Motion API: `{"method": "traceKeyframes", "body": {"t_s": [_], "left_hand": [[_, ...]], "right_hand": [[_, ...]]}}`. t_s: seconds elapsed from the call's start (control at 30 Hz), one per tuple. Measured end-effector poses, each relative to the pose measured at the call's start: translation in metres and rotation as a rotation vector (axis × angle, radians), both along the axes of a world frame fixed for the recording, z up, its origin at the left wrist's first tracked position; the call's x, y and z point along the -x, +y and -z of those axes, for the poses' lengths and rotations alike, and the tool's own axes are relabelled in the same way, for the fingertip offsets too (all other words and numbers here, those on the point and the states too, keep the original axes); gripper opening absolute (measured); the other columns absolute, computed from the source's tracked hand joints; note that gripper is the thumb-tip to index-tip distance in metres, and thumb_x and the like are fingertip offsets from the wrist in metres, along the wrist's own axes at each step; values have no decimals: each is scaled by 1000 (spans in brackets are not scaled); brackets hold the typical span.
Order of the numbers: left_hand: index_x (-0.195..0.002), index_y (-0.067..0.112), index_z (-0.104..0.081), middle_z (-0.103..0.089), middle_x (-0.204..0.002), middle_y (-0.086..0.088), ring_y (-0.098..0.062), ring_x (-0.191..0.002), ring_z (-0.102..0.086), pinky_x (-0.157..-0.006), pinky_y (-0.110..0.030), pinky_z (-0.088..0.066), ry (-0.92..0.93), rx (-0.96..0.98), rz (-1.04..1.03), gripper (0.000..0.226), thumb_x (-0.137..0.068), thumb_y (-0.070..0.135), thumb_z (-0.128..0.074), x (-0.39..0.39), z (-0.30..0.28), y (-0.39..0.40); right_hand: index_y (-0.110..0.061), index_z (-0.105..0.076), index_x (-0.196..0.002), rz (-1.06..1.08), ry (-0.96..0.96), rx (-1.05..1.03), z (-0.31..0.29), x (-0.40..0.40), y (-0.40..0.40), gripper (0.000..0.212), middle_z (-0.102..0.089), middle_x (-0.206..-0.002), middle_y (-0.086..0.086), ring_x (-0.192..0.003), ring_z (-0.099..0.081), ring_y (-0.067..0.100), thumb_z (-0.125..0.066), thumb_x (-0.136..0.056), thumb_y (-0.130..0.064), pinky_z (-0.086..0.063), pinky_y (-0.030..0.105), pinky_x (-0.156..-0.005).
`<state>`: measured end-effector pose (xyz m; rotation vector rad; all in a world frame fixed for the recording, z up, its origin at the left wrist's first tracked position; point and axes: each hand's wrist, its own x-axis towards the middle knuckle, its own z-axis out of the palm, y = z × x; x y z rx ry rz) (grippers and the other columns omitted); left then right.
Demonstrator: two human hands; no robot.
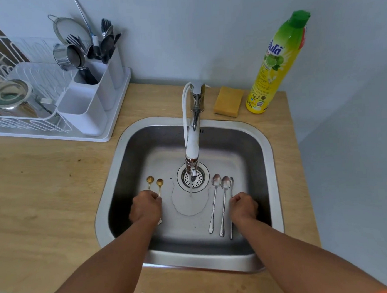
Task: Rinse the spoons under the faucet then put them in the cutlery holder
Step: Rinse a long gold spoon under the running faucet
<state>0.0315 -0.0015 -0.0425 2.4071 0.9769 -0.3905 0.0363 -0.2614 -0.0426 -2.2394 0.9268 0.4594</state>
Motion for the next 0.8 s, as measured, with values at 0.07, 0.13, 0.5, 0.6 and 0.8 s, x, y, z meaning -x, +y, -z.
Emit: {"method": "traceKeyframes", "body": {"t_s": [0.07,0.13,0.5,0.6,0.8], "left_hand": [[-92,26,-82,-76,-99,-8,-27,-78,-62,-73,-34,-54,2,3,-3,9,-90,32,-75,-2,1,1],[-92,23,-82,-75,-96,-9,-29,-81,-67,-76,-37,-58,20,-3,11,11,-91,32,-75,-6,2,1],[-75,16,-56,-61,-79,-5,-23,-68,-60,-57,-28,-45,199,62,56,29,-90,37,-70,-15,7,-6],[-75,17,-55,-59,-76,-4,-22,-67,-59,-57,-28,-43,214,173,56,29,-90,39,-67,-15,2,-15],[-76,5,-72,-67,-62,-9,-22,-56,-49,-46,-23,-30,171,606,-63,27,-94,25,-65,-12,-15,-45]], "right_hand": [[-12,-68,-87,-8,8,-4,1,0,1,15,-72,-103,16,-79,-60,26,-59,-98,-8,-46,25,-68],[-8,-70,-97,-23,15,0,1,-1,3,10,-71,-107,17,-90,-67,31,-62,-100,-13,-54,29,-74],[-17,-63,-93,-72,-28,29,-6,1,6,14,-71,-100,10,-88,-68,32,-60,-98,-30,-53,30,-73],[-19,-64,-95,-145,-71,74,-10,-1,11,13,-70,-102,7,-89,-66,30,-58,-99,-31,-51,29,-72],[-27,-69,-90,-202,-191,-117,-22,-6,29,12,-72,-91,-6,-88,-67,21,-60,-95,-33,-48,27,-71]]}}
